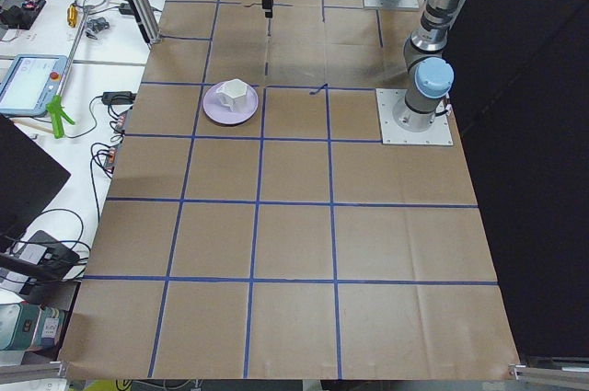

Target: Flip cup and place on plate

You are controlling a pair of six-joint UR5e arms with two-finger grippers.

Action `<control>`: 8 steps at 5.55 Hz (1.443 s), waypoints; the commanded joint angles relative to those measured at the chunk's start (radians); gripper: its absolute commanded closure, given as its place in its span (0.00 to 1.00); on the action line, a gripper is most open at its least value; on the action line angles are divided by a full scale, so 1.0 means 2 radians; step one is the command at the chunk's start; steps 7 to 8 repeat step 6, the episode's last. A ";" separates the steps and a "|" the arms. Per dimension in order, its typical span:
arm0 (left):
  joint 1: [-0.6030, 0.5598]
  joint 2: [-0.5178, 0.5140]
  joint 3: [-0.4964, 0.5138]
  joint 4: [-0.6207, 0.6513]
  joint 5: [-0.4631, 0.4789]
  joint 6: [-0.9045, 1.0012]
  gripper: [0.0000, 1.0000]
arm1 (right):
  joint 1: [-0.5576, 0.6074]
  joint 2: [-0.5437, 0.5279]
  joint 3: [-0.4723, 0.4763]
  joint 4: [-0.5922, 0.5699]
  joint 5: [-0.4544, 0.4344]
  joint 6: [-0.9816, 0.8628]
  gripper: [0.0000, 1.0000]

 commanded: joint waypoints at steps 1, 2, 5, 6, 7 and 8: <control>0.001 0.001 -0.001 0.001 0.000 0.001 0.01 | 0.000 0.000 0.000 0.000 0.000 0.000 0.00; 0.001 0.002 -0.001 0.005 -0.001 0.001 0.01 | 0.000 0.000 0.000 0.000 0.000 0.000 0.00; 0.001 0.003 -0.001 0.008 -0.004 -0.001 0.01 | 0.000 0.000 0.000 0.000 0.000 0.000 0.00; 0.001 0.003 -0.001 0.008 -0.003 0.000 0.01 | 0.000 0.000 0.000 0.000 0.000 0.000 0.00; 0.001 0.003 -0.001 0.008 -0.003 0.000 0.01 | 0.000 0.000 0.000 0.000 0.000 0.000 0.00; 0.001 0.003 -0.001 0.008 -0.003 0.000 0.01 | 0.000 0.000 0.000 0.000 0.000 0.000 0.00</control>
